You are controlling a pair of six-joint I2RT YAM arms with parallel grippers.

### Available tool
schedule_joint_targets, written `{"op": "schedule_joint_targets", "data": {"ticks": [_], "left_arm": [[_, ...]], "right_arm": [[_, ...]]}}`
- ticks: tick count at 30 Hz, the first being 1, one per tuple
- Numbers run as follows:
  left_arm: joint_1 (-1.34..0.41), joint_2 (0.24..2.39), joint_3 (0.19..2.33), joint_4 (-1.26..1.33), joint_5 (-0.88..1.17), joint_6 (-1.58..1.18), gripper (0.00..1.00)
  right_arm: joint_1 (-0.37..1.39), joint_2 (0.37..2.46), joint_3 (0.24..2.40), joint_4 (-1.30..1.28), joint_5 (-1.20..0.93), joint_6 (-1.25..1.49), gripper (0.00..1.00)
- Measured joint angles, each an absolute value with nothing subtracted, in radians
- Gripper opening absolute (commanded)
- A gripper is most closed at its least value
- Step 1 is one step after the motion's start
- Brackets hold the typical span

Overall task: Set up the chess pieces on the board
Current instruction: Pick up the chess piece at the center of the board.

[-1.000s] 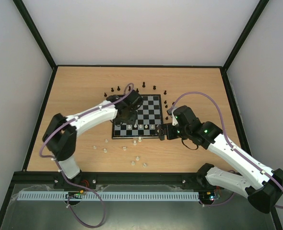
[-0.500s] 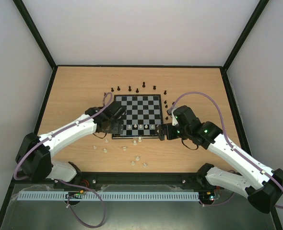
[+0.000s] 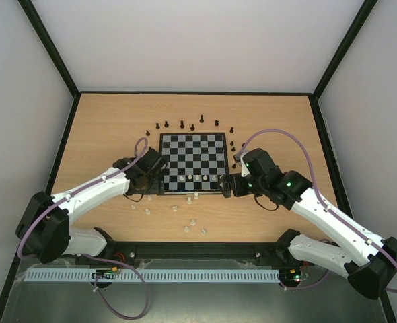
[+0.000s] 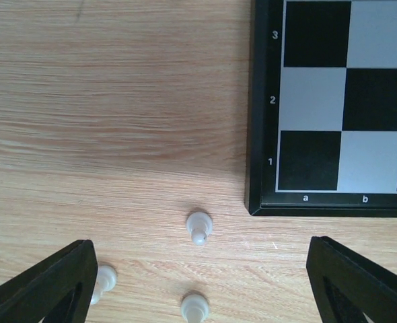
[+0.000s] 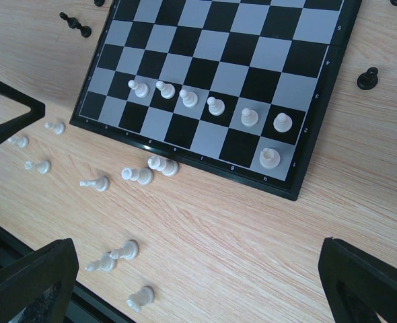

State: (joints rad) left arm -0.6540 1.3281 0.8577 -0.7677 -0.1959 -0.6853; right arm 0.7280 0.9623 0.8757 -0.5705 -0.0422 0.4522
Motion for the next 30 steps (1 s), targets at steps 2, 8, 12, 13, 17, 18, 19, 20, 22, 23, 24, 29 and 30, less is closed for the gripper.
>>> {"op": "schedule_joint_targets", "data": {"ticks": [2,8,12,13,17,18,19,20,22,23,24,29,30], "left_arm": [[-0.654,1.328,0.845,-0.751,-0.184,-0.694,0.87],[-0.663,1.328,0.787,-0.698,-0.171,-0.738,0.79],[-0.663,1.328,0.751,-0.669,-0.161,-0.764,0.68],[-0.663,1.329,0.744,-0.661,-0.158,-0.767,0.66],[-0.663,1.353,0.735,-0.630,-0.152,-0.777,0.57],[-0.663,1.361,0.734,-0.624,-0.152,-0.777,0.56],[-0.663,1.368,0.734,-0.618,-0.152,-0.780,0.54],[-0.663,1.377,0.734,-0.612,-0.151,-0.778,0.53],[-0.663,1.396,0.734,-0.604,-0.150,-0.776,0.52],[-0.663,1.404,0.733,-0.598,-0.150,-0.775,0.49],[-0.663,1.411,0.733,-0.592,-0.150,-0.774,0.48],[-0.663,1.425,0.733,-0.581,-0.154,-0.770,0.36],[-0.663,1.427,0.733,-0.580,-0.154,-0.769,0.33]], "right_arm": [[0.728,0.961,0.876,-0.570,-0.043,0.452,0.99],[0.729,0.961,0.876,-0.570,-0.044,0.452,0.99],[0.729,0.961,0.876,-0.570,-0.045,0.452,0.99],[0.729,0.961,0.876,-0.570,-0.046,0.452,0.99],[0.732,0.961,0.876,-0.570,-0.046,0.452,0.99],[0.733,0.960,0.876,-0.570,-0.047,0.452,0.99],[0.733,0.960,0.876,-0.570,-0.048,0.452,0.99],[0.733,0.960,0.876,-0.570,-0.049,0.452,0.99],[0.733,0.957,0.875,-0.570,-0.049,0.452,0.99],[0.733,0.955,0.875,-0.570,-0.049,0.452,0.99],[0.733,0.953,0.875,-0.570,-0.049,0.452,0.99],[0.734,0.950,0.874,-0.570,-0.049,0.452,0.99],[0.734,0.950,0.874,-0.570,-0.049,0.452,0.99]]}}
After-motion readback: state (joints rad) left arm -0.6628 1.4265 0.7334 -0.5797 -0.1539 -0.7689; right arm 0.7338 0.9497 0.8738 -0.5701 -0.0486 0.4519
